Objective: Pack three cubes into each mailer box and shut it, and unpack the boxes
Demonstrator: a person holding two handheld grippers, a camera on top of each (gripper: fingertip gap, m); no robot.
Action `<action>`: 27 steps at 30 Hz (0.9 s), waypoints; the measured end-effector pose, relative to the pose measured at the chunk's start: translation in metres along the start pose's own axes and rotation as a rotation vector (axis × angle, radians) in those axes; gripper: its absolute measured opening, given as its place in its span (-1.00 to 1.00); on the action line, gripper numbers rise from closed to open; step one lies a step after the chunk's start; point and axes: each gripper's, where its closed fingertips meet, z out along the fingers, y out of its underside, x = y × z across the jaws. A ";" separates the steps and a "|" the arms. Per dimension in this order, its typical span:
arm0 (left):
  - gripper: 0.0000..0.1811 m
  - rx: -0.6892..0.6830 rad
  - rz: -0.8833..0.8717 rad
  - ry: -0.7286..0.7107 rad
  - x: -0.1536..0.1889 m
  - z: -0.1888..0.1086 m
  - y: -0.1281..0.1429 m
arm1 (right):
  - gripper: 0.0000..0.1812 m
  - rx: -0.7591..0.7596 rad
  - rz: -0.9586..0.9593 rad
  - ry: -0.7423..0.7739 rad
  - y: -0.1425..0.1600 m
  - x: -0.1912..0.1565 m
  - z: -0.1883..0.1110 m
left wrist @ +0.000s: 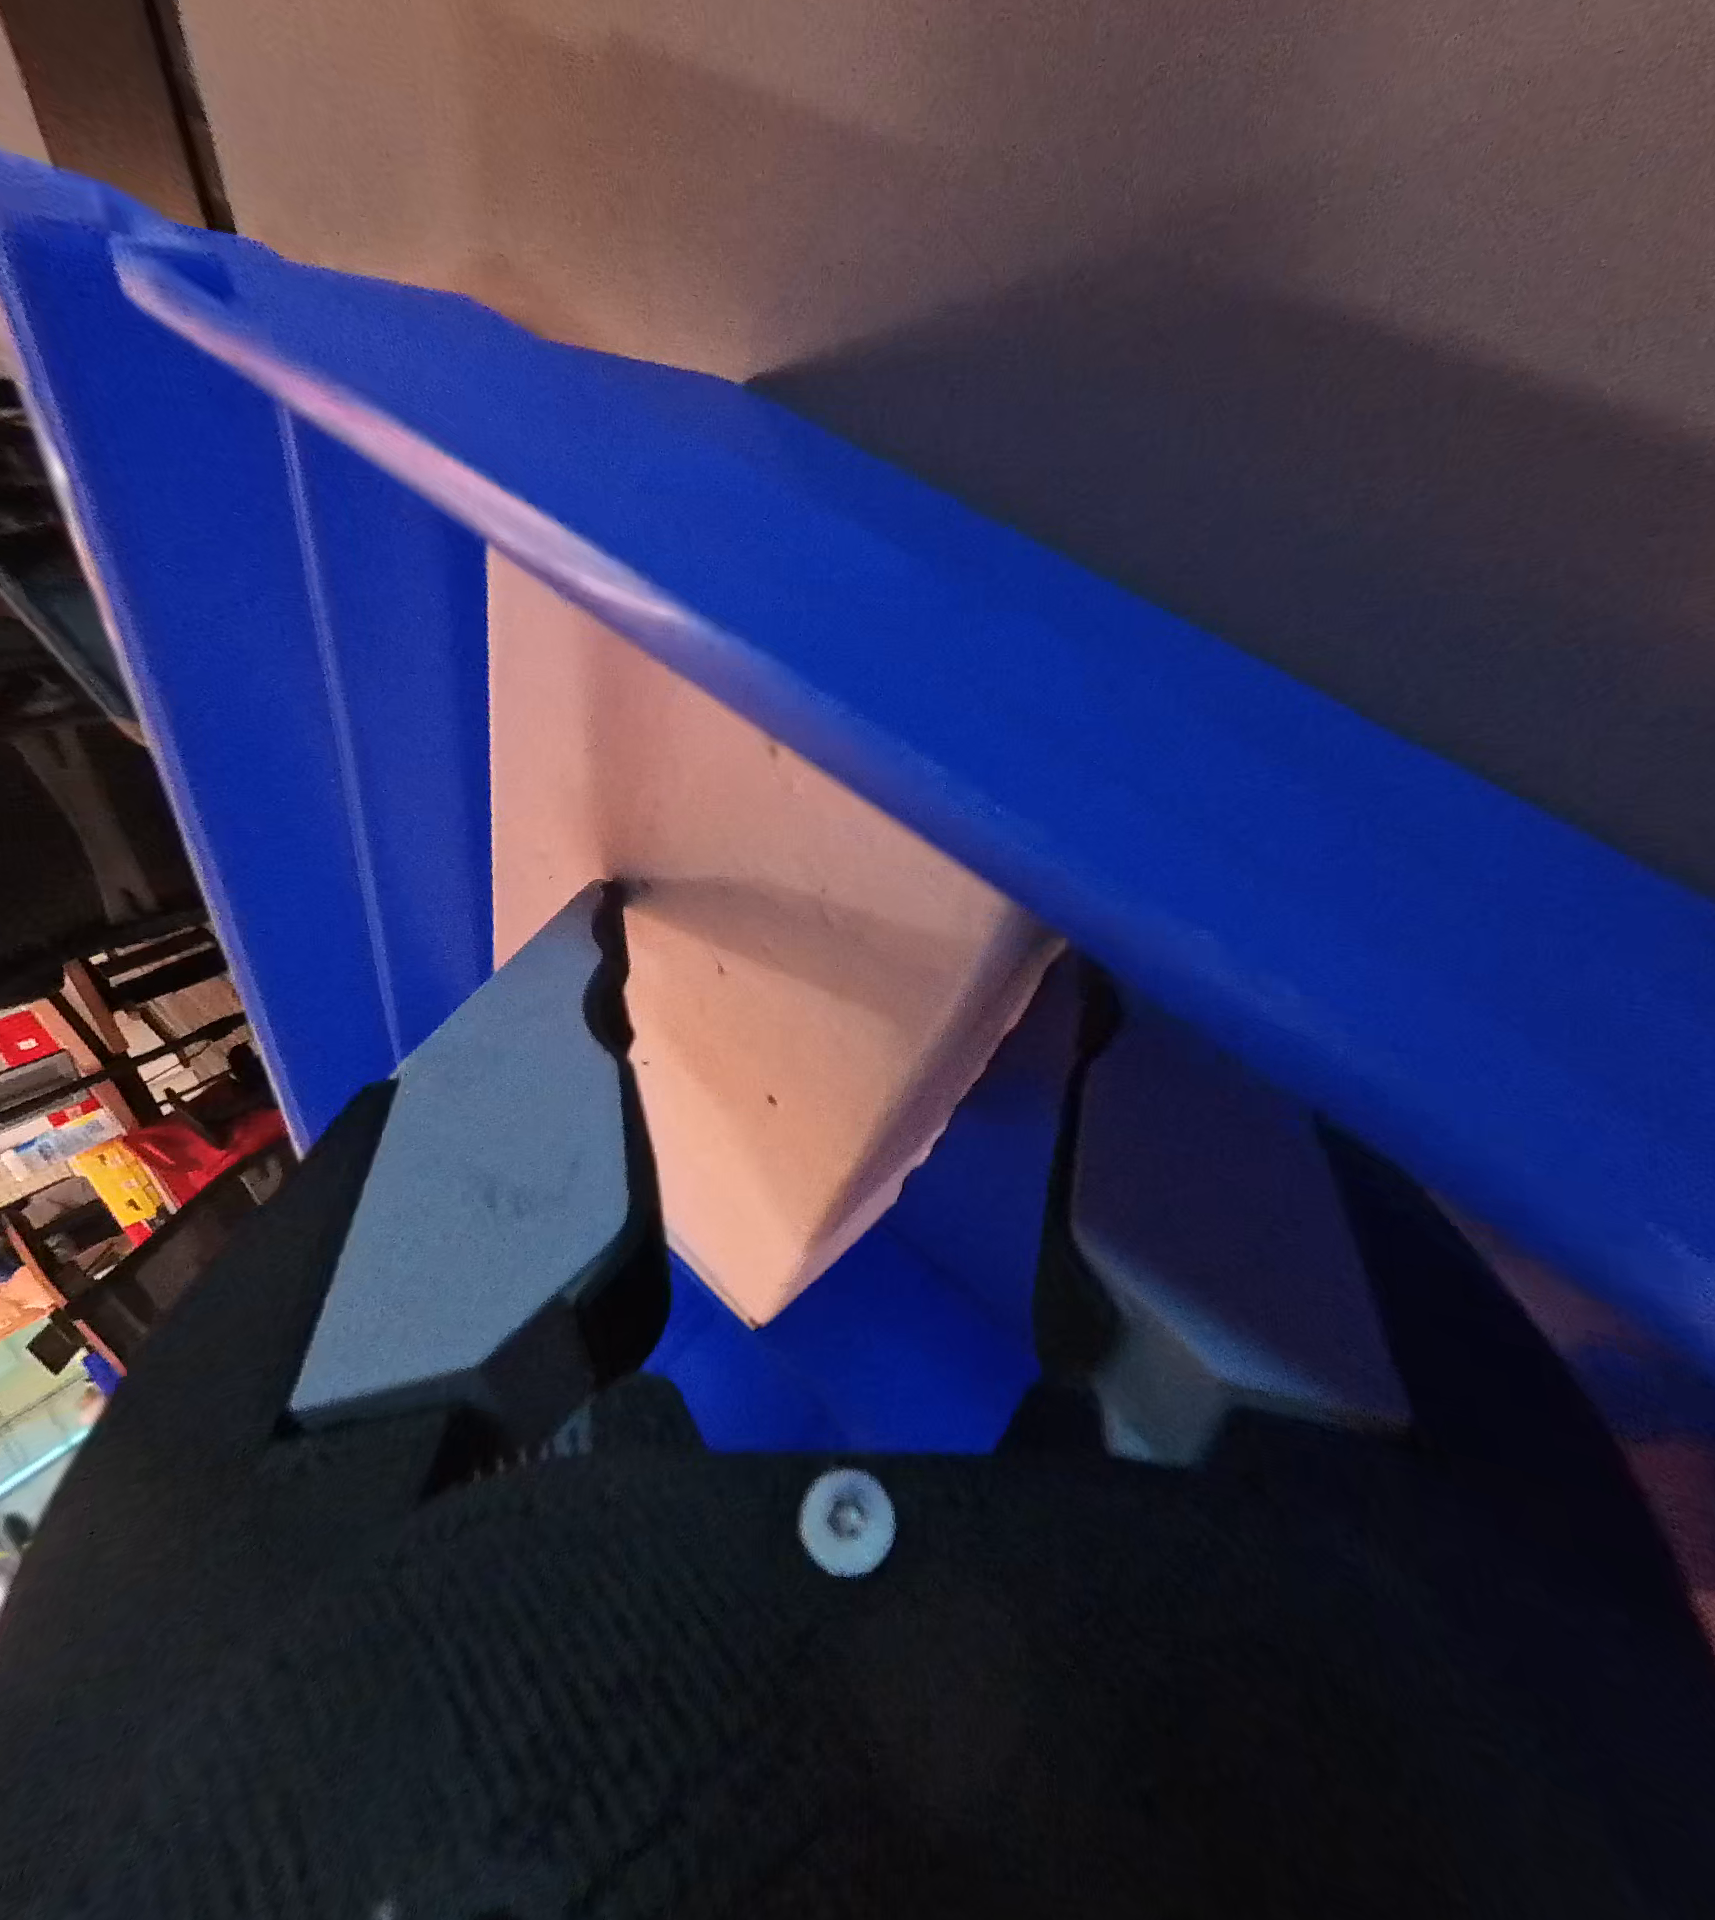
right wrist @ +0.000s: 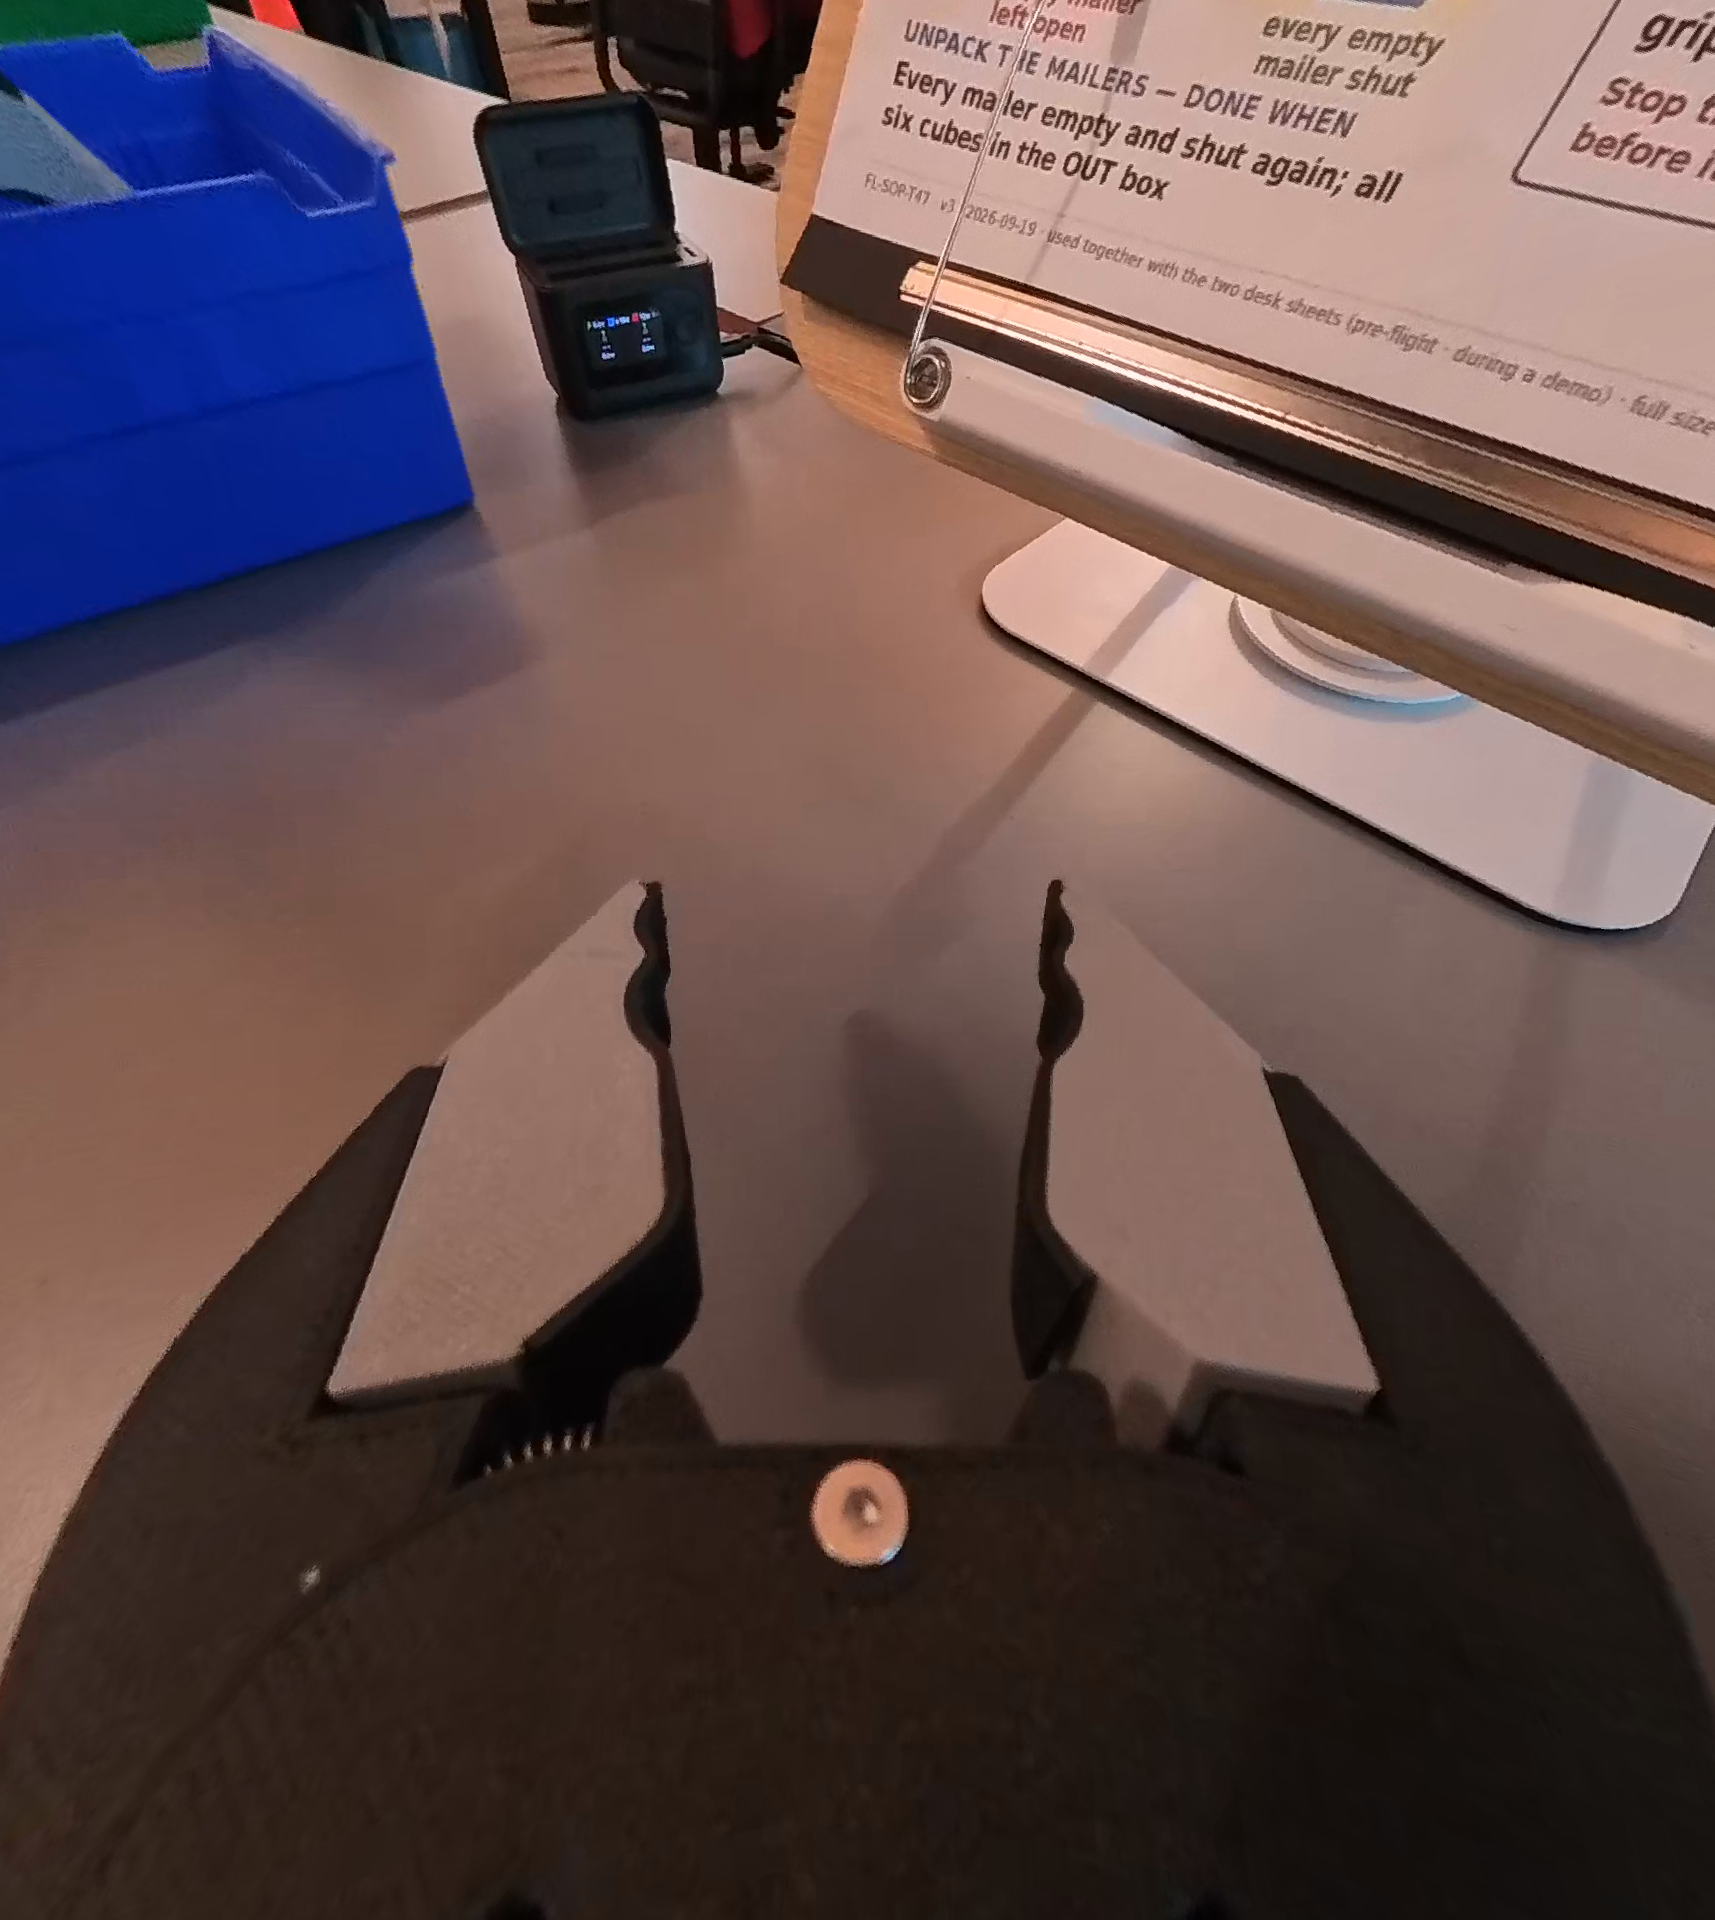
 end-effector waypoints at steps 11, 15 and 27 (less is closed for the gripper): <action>-0.26 0.011 -0.011 -0.074 -0.013 -0.021 0.010 | -0.24 -0.012 -0.011 -0.006 0.001 -0.002 0.001; -0.29 0.018 -0.026 -0.091 -0.016 -0.037 0.016 | -0.25 -0.008 -0.013 -0.004 0.001 -0.002 0.001; -0.29 0.072 -0.089 -0.235 -0.026 -0.083 0.024 | -0.26 -0.006 -0.028 -0.004 0.000 -0.006 0.001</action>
